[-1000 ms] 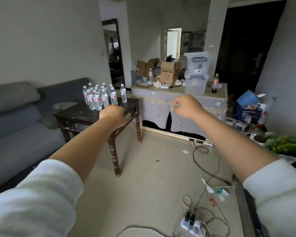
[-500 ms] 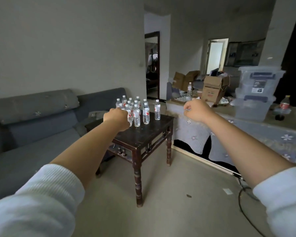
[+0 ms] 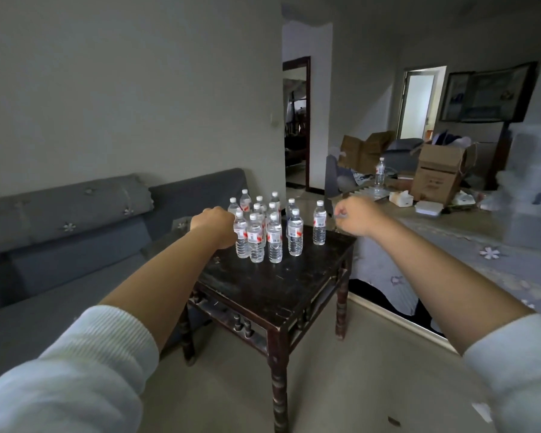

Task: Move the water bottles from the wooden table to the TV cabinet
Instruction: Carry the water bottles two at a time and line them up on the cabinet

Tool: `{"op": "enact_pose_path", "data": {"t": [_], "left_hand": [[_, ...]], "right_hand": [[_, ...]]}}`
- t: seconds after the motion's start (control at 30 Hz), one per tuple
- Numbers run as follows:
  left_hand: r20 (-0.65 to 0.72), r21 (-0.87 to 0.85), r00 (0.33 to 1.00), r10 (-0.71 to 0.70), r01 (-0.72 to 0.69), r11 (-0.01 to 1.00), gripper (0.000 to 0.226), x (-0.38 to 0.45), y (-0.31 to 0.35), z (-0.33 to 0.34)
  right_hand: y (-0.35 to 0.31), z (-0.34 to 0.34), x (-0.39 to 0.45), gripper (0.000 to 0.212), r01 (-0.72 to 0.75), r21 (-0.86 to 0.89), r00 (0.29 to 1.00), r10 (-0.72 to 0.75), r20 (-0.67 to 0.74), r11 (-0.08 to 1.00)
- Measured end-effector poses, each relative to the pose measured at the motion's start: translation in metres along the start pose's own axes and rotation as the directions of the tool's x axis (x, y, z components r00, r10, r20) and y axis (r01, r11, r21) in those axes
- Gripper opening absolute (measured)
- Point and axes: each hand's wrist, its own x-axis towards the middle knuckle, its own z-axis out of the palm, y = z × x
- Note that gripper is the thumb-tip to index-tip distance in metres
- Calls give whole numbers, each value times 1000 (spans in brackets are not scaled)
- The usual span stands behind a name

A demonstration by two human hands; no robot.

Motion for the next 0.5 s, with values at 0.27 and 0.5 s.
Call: {"op": "enact_pose_path", "data": {"t": [0.27, 0.5], "left_hand": [[21, 12, 1000, -21, 21, 1000, 38, 135, -6, 38], [51, 24, 998, -35, 34, 999, 38, 274, -3, 63]], "right_hand": [[0, 58, 146, 26, 59, -105, 996, -51, 75, 993], [9, 110, 287, 27, 84, -33, 977, -76, 197, 996]]}}
